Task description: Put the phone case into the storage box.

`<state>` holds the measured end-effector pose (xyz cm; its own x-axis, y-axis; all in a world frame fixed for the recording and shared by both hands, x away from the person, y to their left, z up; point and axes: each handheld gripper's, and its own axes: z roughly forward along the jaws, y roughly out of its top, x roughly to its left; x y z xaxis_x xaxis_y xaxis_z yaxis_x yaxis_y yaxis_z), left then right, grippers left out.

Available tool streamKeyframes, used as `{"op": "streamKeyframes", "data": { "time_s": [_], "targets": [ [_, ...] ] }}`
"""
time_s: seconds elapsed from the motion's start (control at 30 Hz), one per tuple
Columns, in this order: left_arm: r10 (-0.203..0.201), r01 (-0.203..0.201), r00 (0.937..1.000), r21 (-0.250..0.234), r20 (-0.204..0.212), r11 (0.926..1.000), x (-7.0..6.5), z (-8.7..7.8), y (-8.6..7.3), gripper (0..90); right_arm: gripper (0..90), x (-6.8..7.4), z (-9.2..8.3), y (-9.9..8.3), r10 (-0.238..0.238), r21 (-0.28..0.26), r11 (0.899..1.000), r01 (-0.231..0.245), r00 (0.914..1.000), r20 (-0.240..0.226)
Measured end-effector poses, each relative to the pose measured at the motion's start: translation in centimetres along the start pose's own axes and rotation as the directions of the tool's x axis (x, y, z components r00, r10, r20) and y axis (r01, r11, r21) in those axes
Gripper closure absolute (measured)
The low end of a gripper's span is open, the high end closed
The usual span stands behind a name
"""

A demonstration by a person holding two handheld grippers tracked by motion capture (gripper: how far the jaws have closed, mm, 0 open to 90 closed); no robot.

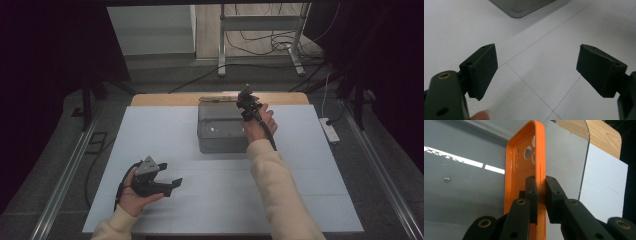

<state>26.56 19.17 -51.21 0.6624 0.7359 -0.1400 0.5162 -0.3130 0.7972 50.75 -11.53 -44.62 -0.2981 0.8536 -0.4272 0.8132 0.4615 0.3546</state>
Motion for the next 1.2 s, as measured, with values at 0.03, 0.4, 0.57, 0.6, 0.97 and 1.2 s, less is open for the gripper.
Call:
{"op": "streamKeyframes", "data": {
  "time_s": [0.03, 0.4, 0.57, 0.6, 0.97, 1.2],
  "targets": [
    [0.0, 0.0, 1.0, 0.001, 0.0, 1.0, 0.0, 0.02, -0.01, 17.4, 80.8, 0.02, 0.0, -0.02, -0.001, -0.001, 1.0, 0.001, 1.0, -0.001],
    [0.001, -0.001, 1.0, 0.001, 0.001, 1.0, -0.02, 0.02, -0.01, 17.4, 80.6, 0.01, 0.03, -0.05, -0.005, 0.0, 1.0, 0.005, 1.0, -0.001],
    [0.002, -0.002, 1.0, 0.001, 0.001, 1.0, -0.03, 0.02, 0.0, 17.4, 80.5, 0.03, 0.0, -0.07, -0.012, 0.001, 1.0, 0.012, 0.9999, -0.002],
    [0.001, -0.001, 1.0, 0.001, 0.001, 1.0, -0.03, 0.03, 0.0, 17.4, 80.5, 0.01, -0.01, -0.09, -0.012, 0.001, 1.0, 0.012, 0.9999, -0.007],
    [0.0, 0.0, 1.0, -0.001, 0.002, 1.0, -0.06, 0.05, 0.01, 17.4, 80.2, 0.01, -0.03, -0.21, -0.015, 0.006, 1.0, 0.015, 0.9999, -0.009],
    [0.0, 0.0, 1.0, 0.0, 0.003, 1.0, -0.07, 0.08, 0.01, 17.4, 79.6, 0.1, -0.06, -0.26, -0.024, 0.003, 1.0, 0.024, 0.9997, 0.0]
  ]
}}
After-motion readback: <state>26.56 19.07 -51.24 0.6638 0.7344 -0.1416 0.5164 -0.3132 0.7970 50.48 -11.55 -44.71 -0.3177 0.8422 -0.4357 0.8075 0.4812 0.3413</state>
